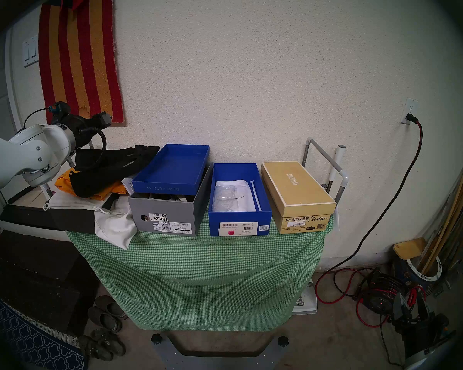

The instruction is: Put shoes into shoe box

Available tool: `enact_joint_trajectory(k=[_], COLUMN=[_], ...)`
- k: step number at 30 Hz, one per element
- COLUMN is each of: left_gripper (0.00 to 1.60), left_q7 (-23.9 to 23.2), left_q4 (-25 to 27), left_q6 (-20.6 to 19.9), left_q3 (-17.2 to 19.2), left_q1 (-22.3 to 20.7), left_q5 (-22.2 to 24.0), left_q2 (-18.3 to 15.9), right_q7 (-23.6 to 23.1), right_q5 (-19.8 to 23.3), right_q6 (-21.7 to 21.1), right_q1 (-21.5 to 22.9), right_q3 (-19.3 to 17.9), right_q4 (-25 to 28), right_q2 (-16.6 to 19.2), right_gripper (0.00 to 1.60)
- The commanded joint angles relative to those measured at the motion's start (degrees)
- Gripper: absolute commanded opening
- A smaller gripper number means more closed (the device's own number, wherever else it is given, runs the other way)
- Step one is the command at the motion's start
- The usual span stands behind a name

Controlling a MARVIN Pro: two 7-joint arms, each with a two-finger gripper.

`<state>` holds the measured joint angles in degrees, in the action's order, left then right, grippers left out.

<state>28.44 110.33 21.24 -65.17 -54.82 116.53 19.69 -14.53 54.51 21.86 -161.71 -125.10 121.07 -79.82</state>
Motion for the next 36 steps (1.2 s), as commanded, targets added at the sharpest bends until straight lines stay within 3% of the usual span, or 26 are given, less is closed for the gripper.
enact_joint_trajectory(k=[1,32,36], left_gripper=[1.6,1.6,1.6], left_q7=[0.0,0.0,0.6], left_q4=[0.0,0.0,-1.0], left_q6=[0.0,0.0,-2.8], left_q3=[0.0,0.0,-0.7], left_q1=[0.0,0.0,-1.4], left_q5=[0.0,0.0,-0.9], left_q2=[0.0,0.0,0.5], right_q7=[0.0,0.0,0.0], right_q5=[0.0,0.0,0.0], right_q6=[0.0,0.0,0.0], right_q1=[0.0,0.0,0.0], right_q3=[0.0,0.0,0.0], right_q4=[0.0,0.0,0.0], right_q2=[0.0,0.0,0.0], right_gripper=[1.6,1.6,1.6])
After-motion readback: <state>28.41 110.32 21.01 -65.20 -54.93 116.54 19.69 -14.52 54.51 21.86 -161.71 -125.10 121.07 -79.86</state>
